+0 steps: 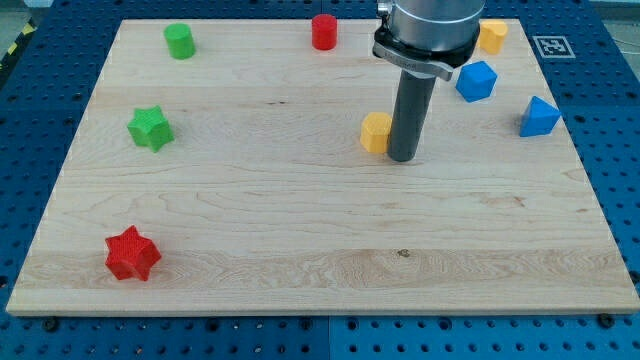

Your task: Slightly move the yellow hexagon to the center of the board

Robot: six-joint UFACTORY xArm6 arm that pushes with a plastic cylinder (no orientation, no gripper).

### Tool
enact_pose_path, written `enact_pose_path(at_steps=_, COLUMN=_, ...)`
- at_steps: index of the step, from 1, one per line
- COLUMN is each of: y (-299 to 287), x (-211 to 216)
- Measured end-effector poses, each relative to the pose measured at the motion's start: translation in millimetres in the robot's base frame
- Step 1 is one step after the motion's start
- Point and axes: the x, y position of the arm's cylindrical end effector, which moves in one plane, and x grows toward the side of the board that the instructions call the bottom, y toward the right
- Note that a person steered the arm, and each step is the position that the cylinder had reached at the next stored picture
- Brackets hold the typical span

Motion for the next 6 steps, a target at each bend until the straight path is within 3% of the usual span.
enact_pose_path(at_steps=2, y=-0.1, x=-38.1)
enact_pose_path(at_steps=6, y=-0.4, x=-56.0)
